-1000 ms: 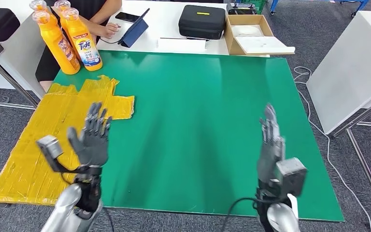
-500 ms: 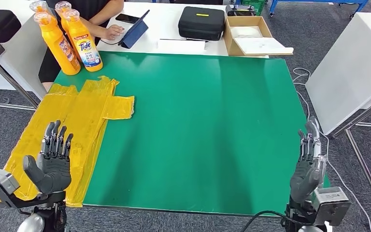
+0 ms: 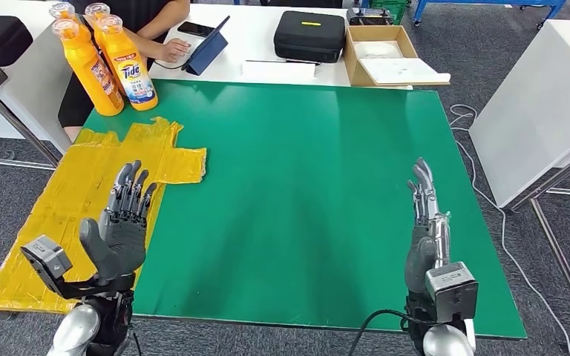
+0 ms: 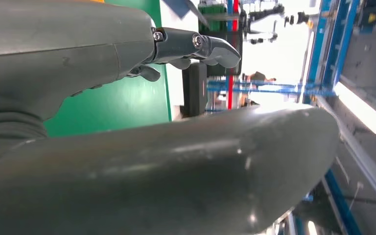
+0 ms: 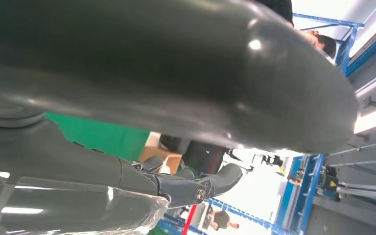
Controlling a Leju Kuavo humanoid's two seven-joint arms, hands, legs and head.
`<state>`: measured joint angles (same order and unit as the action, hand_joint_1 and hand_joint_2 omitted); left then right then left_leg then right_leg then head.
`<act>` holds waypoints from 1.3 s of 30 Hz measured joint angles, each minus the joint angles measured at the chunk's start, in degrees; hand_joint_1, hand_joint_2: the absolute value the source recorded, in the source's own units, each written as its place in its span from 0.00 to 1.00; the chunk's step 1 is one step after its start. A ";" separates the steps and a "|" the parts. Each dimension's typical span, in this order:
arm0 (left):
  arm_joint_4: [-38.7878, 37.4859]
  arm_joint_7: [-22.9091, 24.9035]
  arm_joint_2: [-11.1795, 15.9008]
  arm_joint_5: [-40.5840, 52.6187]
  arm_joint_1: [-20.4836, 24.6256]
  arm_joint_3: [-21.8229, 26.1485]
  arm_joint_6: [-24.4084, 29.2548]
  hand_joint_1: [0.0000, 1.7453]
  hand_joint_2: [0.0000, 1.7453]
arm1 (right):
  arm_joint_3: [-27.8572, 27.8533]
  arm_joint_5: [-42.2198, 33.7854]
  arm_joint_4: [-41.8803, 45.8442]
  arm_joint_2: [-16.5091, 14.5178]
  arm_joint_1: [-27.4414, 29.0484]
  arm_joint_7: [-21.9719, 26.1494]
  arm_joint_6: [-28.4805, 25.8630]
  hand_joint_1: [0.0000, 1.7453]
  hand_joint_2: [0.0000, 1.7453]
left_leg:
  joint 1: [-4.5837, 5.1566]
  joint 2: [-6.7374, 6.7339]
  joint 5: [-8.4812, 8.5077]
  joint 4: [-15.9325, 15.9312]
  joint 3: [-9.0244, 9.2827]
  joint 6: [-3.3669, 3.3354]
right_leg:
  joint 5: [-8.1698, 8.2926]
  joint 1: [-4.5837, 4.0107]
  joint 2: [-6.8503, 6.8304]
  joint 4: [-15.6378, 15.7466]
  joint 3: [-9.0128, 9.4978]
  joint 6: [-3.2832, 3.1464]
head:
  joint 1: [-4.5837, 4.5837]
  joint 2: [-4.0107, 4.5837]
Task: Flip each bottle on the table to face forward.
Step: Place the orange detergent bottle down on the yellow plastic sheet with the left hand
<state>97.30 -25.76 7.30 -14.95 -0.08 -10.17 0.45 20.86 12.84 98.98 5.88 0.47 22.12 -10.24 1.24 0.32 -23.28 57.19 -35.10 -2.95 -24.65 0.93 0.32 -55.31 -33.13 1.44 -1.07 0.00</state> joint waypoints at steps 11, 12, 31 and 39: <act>-2.84 0.53 -0.24 0.71 4.20 -5.67 2.22 0.00 0.00 | 4.32 1.09 -3.25 -1.93 -3.99 -1.51 -0.91 0.00 0.00 | 0.00 0.00 0.01 0.00 -0.02 -0.02 | 0.00 -0.01 0.00 0.00 -0.02 -0.02 | -0.01 0.00; -2.93 0.54 -0.24 0.69 4.28 -5.83 2.28 0.00 0.00 | 4.42 1.09 -3.39 -1.99 -4.06 -1.51 -0.97 0.00 0.00 | 0.00 0.00 0.01 0.00 -0.02 -0.02 | 0.00 -0.01 0.00 0.00 -0.02 -0.02 | -0.01 0.00; -6.20 -0.27 0.77 1.36 1.78 3.11 2.89 0.00 0.00 | 17.45 -0.93 -18.85 -12.51 -15.54 -3.32 -5.90 0.00 0.00 | -0.28 -0.07 0.13 -0.01 -0.03 0.18 | 0.00 -0.06 0.05 -0.08 -0.02 -0.09 | 0.01 0.00; -1.89 3.05 -3.42 6.30 -2.25 9.25 -0.43 0.00 0.00 | 21.10 -1.00 -21.56 -14.44 -17.60 -4.53 -7.51 0.00 0.00 | -0.26 -0.01 0.08 -0.01 -0.08 0.23 | -0.04 -0.05 0.04 -0.06 -0.06 -0.12 | 0.02 0.00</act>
<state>95.41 -22.70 3.88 -8.66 -2.32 -0.92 0.02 41.96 11.84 77.42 -8.55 -17.13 17.59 -17.75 0.98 0.32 -23.21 57.18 -35.18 -2.72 -24.69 0.88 0.36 -55.37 -33.20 1.32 -1.05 0.00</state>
